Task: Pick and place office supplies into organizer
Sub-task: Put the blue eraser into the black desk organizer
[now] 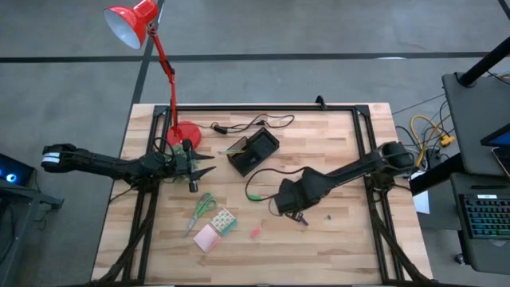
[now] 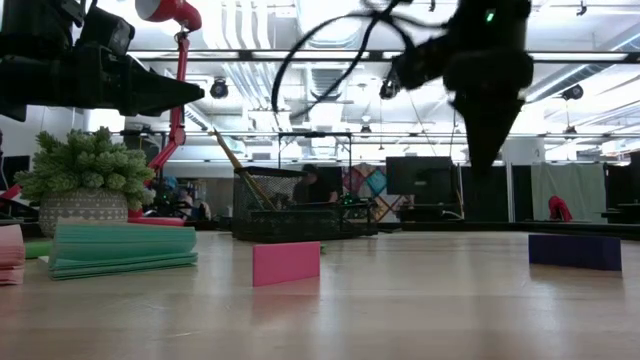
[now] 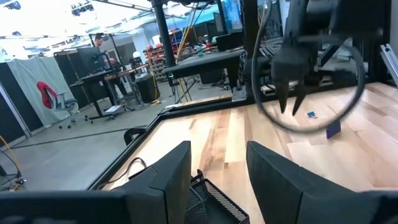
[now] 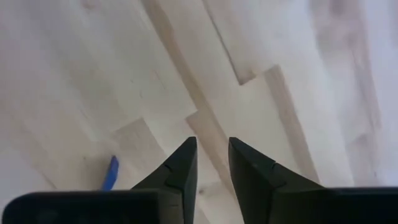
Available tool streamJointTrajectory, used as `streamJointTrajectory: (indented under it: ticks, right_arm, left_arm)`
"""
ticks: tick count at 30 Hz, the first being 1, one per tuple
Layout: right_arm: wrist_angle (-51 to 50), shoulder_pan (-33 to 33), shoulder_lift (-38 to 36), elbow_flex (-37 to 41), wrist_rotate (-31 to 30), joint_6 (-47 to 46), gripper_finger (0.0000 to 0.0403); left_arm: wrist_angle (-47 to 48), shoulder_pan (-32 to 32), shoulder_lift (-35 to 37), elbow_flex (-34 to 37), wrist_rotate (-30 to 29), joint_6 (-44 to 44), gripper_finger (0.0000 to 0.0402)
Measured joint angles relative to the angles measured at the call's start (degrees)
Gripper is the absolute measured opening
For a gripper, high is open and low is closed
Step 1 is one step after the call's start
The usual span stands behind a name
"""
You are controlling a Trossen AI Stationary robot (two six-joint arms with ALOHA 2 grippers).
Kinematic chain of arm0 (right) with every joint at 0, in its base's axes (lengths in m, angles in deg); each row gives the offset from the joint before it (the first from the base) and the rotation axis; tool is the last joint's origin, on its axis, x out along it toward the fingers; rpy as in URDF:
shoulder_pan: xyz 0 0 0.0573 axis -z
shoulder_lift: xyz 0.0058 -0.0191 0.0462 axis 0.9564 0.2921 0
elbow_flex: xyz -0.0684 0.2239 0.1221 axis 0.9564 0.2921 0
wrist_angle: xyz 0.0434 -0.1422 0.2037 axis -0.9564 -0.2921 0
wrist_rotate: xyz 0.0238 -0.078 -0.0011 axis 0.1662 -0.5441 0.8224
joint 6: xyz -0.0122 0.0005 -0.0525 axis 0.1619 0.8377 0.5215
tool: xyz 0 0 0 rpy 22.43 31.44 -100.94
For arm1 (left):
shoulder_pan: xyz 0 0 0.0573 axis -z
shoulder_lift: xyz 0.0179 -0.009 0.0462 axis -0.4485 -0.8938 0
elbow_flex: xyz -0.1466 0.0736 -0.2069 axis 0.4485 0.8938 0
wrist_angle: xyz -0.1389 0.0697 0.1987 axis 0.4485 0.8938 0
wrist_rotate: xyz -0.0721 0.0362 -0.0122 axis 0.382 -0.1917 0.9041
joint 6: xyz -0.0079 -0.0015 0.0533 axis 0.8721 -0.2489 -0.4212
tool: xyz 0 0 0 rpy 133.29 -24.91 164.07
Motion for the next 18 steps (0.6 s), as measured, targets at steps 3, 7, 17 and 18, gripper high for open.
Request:
streamJointTrajectory:
  ticks: [3,7,17,18]
  right_arm:
    - [0.0,-0.7,-1.9,0.3,-0.6,-4.8,0.0089]
    - [-0.2,-1.3,-2.8,0.4,-0.6,-10.5,0.0101]
    - [0.7,-5.6,-2.4,0.6,0.5,-20.3,0.0133]
    - [0.9,-6.1,-2.4,0.6,0.4,-21.4,0.0135]
  left_arm:
    - [0.0,0.0,0.0,0.0,0.0,0.0,0.0142]
    - [0.2,0.0,-0.1,0.0,0.0,0.0,0.0142]
    - [0.2,0.0,-0.1,0.0,0.0,0.1,0.0142]
    - [0.2,0.0,-0.1,0.0,0.0,0.1,0.0142]
